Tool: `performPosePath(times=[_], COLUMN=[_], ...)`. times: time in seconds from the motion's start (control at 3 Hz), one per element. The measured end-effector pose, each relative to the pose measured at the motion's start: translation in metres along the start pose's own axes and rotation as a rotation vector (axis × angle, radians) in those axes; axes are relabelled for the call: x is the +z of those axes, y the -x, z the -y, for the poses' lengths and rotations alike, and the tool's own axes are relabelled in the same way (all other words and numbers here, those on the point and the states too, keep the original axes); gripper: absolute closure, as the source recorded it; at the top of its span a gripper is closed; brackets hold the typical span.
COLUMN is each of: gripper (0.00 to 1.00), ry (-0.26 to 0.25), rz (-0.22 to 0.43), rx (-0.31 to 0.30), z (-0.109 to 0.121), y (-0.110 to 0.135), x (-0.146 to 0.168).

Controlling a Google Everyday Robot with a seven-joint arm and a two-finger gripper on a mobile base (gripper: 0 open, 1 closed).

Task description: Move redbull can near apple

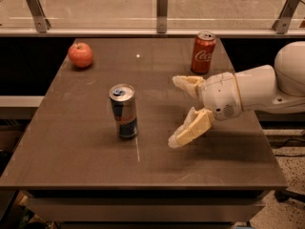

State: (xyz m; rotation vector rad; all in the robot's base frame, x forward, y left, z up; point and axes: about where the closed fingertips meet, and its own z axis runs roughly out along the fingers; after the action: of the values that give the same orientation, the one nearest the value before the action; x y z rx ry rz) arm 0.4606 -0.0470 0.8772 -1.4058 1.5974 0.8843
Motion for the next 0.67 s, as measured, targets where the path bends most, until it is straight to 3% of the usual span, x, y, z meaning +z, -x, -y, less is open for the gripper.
performPosePath(times=[0.67], gripper=[0.0], ry=[0.057], rz=[0.026], rx=[0.006], z=[-0.014], y=[0.01], x=[0.04])
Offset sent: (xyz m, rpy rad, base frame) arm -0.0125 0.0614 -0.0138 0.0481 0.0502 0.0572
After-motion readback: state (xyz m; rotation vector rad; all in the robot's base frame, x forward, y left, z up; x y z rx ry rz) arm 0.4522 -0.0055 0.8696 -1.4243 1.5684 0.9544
